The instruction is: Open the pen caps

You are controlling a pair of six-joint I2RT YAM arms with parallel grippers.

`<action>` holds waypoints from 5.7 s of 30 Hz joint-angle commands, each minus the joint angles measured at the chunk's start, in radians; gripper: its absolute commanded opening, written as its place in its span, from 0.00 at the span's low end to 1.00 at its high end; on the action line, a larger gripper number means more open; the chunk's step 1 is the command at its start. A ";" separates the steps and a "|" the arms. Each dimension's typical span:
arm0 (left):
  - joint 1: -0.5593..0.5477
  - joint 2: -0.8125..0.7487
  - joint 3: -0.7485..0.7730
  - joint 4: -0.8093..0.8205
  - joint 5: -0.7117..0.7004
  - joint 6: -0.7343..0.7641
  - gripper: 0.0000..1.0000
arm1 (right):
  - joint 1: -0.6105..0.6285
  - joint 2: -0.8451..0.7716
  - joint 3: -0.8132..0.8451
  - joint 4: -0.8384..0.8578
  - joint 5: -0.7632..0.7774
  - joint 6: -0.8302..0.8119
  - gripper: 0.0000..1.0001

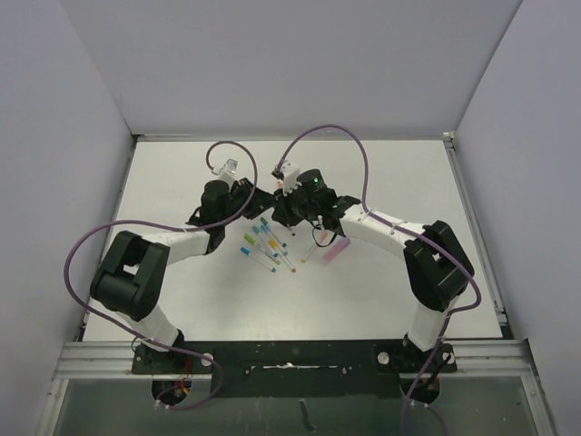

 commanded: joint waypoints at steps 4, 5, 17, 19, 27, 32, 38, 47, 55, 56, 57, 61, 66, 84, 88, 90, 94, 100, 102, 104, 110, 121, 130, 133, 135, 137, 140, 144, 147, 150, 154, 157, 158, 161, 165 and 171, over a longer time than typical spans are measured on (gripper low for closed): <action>0.207 -0.018 0.109 -0.088 -0.073 0.113 0.00 | -0.037 -0.119 -0.087 -0.045 -0.022 -0.010 0.00; 0.224 -0.009 0.116 -0.091 -0.074 0.116 0.00 | -0.041 -0.129 -0.098 -0.048 -0.022 -0.011 0.00; 0.286 0.042 0.104 -0.185 -0.060 0.137 0.00 | -0.143 -0.069 -0.008 -0.049 0.042 -0.041 0.00; 0.300 0.062 0.090 -0.201 -0.040 0.143 0.00 | -0.165 -0.026 0.039 -0.050 0.066 -0.056 0.00; 0.366 0.137 0.066 -0.228 -0.003 0.160 0.07 | -0.203 0.173 0.217 -0.040 0.135 -0.116 0.00; 0.383 0.179 0.083 -0.242 -0.001 0.170 0.14 | -0.215 0.271 0.292 -0.025 0.130 -0.119 0.00; 0.393 0.202 0.078 -0.255 0.000 0.168 0.25 | -0.227 0.356 0.357 -0.037 0.122 -0.119 0.00; 0.421 0.130 0.024 -0.251 -0.003 0.153 0.31 | -0.241 0.436 0.423 -0.057 0.098 -0.101 0.06; 0.425 -0.078 -0.124 -0.070 0.034 0.109 0.52 | -0.242 0.487 0.464 -0.076 0.087 -0.087 0.24; 0.425 -0.114 -0.137 -0.050 0.039 0.100 0.59 | -0.241 0.489 0.465 -0.077 0.086 -0.087 0.27; 0.425 -0.141 -0.146 -0.041 0.040 0.096 0.66 | -0.241 0.490 0.468 -0.075 0.084 -0.084 0.28; 0.425 -0.232 -0.164 -0.040 0.038 0.091 0.89 | -0.242 0.495 0.473 -0.075 0.076 -0.078 0.40; 0.425 -0.296 -0.181 -0.023 0.037 0.081 0.98 | -0.241 0.455 0.441 -0.042 0.079 -0.067 0.48; 0.421 -0.231 -0.156 -0.049 0.082 0.073 0.98 | -0.052 0.127 0.175 -0.117 0.132 -0.138 0.75; 0.421 -0.225 -0.157 -0.048 0.088 0.073 0.97 | -0.016 0.139 0.148 -0.126 0.151 -0.138 0.73; 0.421 -0.224 -0.161 -0.046 0.089 0.072 0.98 | -0.005 0.145 0.139 -0.125 0.158 -0.137 0.71; 0.421 -0.218 -0.170 -0.034 0.090 0.067 0.98 | 0.009 0.168 0.130 -0.126 0.163 -0.141 0.69; 0.421 -0.215 -0.176 -0.029 0.092 0.067 0.98 | 0.021 0.197 0.131 -0.127 0.174 -0.145 0.68; 0.421 -0.215 -0.177 -0.026 0.092 0.065 0.98 | 0.024 0.204 0.131 -0.126 0.177 -0.144 0.68; 0.421 -0.213 -0.180 -0.025 0.092 0.065 0.98 | 0.027 0.211 0.133 -0.125 0.177 -0.144 0.68; 0.421 -0.210 -0.187 -0.019 0.095 0.062 0.98 | 0.034 0.229 0.139 -0.127 0.179 -0.147 0.67; 0.423 -0.207 -0.194 -0.012 0.097 0.061 0.98 | 0.045 0.252 0.138 -0.128 0.190 -0.148 0.66; 0.422 -0.208 -0.202 -0.009 0.095 0.058 0.98 | 0.052 0.263 0.138 -0.132 0.200 -0.154 0.64; 0.423 -0.208 -0.202 -0.008 0.095 0.056 0.98 | 0.056 0.269 0.142 -0.140 0.206 -0.157 0.61; 0.422 -0.208 -0.201 -0.008 0.093 0.055 0.98 | 0.059 0.273 0.144 -0.147 0.208 -0.159 0.57; 0.422 -0.210 -0.200 -0.012 0.093 0.055 0.97 | 0.059 0.276 0.144 -0.153 0.207 -0.159 0.50; 0.421 -0.213 -0.195 -0.030 0.093 0.054 0.98 | 0.059 0.283 0.143 -0.161 0.201 -0.162 0.36; 0.419 -0.223 -0.182 -0.073 0.082 0.063 0.97 | 0.059 0.292 0.139 -0.167 0.188 -0.166 0.21; 0.405 -0.228 -0.169 -0.105 0.069 0.068 0.97 | 0.057 0.299 0.143 -0.175 0.186 -0.167 0.04; 0.358 -0.217 -0.154 -0.124 0.048 0.058 0.96 | 0.053 0.274 0.132 -0.153 0.188 -0.155 0.00; 0.267 -0.169 -0.130 -0.115 0.012 0.036 0.95 | 0.037 0.172 0.064 -0.043 0.156 -0.124 0.00; 0.210 -0.123 -0.108 -0.089 -0.005 0.018 0.94 | 0.034 0.119 0.055 -0.021 0.131 -0.122 0.00; 0.194 -0.106 -0.099 -0.082 -0.006 0.013 0.94 | 0.033 0.104 0.055 -0.020 0.125 -0.123 0.00; 0.157 -0.061 -0.066 -0.070 -0.006 0.006 0.93 | 0.035 0.068 0.050 -0.014 0.112 -0.122 0.00; 0.130 -0.015 -0.038 -0.052 -0.008 0.001 0.91 | 0.035 0.019 0.030 0.009 0.088 -0.109 0.00; 0.113 0.025 -0.019 -0.013 -0.002 -0.019 0.86 | 0.036 -0.012 0.030 0.018 0.044 -0.105 0.00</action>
